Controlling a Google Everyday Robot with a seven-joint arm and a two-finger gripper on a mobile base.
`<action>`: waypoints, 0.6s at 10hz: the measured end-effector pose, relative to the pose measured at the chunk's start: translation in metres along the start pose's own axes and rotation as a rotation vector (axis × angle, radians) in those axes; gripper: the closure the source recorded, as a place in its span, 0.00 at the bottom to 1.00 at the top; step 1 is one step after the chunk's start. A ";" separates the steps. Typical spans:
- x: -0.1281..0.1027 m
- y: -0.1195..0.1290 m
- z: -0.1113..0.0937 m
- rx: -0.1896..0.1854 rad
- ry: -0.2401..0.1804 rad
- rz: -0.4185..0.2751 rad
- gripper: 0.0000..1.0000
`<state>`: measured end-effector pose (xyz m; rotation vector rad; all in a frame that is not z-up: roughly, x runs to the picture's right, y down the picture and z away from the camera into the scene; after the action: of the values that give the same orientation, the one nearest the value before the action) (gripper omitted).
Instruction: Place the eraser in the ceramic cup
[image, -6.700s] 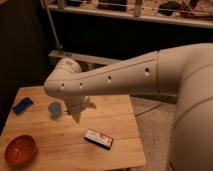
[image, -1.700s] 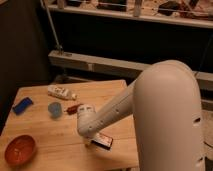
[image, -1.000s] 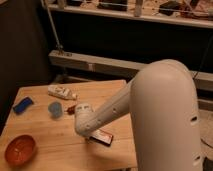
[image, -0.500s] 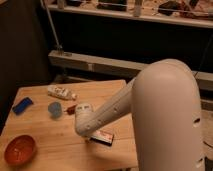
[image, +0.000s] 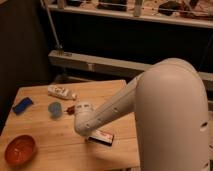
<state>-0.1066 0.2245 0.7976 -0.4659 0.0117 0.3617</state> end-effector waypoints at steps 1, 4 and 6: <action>0.000 0.000 0.000 -0.003 -0.001 0.000 0.47; 0.011 0.003 0.005 -0.021 0.017 0.011 0.47; 0.017 0.004 0.008 -0.028 0.028 0.017 0.48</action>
<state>-0.0927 0.2365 0.8011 -0.4987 0.0379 0.3726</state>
